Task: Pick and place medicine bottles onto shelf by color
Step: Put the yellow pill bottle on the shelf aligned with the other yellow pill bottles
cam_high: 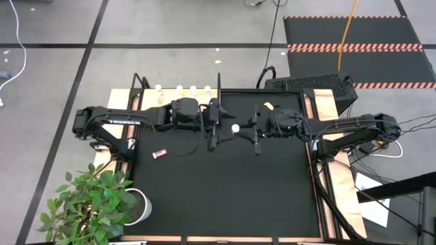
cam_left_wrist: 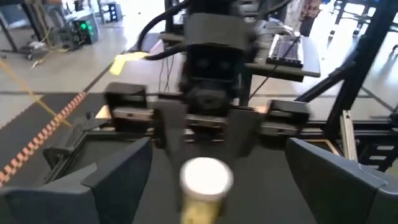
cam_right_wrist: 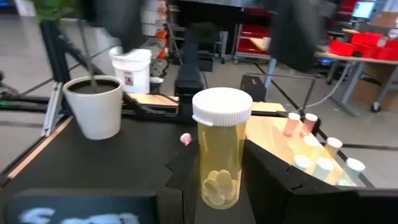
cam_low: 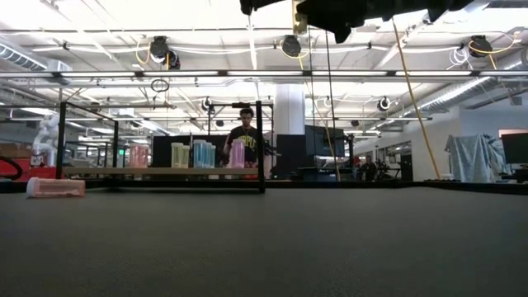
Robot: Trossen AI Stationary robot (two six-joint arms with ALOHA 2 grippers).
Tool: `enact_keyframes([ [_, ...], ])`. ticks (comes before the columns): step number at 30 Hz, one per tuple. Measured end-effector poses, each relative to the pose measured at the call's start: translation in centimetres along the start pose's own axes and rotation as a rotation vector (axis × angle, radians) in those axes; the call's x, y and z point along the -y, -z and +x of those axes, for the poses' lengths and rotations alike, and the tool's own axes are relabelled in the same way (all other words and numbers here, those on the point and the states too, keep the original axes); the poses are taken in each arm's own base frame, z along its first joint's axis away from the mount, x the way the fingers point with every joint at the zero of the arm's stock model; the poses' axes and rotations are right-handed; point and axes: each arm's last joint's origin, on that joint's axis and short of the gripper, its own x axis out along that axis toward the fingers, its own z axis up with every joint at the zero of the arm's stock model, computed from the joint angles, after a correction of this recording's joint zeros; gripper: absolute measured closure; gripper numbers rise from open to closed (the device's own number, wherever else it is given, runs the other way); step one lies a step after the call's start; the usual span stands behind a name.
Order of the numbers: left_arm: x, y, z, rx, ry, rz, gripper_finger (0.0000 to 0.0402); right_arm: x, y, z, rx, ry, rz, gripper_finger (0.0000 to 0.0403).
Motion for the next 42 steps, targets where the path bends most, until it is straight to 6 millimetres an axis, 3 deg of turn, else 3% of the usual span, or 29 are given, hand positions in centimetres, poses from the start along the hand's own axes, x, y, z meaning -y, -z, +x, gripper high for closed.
enact_keyframes([
  [6, -0.2, 0.3, 0.0, -0.028, 0.003, 0.019, 0.0081, 0.6, 0.0, 0.0, 0.001, 0.024, 0.013, 0.03],
  [13, -1.1, 1.9, 1.9, -0.053, -0.027, 0.047, 0.0125, 1.3, 0.0, -0.1, 0.007, 0.045, 0.016, 0.03],
  [38, -1.8, 1.5, 1.6, -0.032, -0.048, 0.116, 0.0129, 1.4, 0.3, -0.1, -0.02, 0.051, 0.072, 0.03],
  [42, -1.8, 1.6, 1.6, -0.04, -0.049, 0.114, 0.0153, 1.6, 0.3, -0.1, -0.021, 0.057, 0.074, 0.03],
])
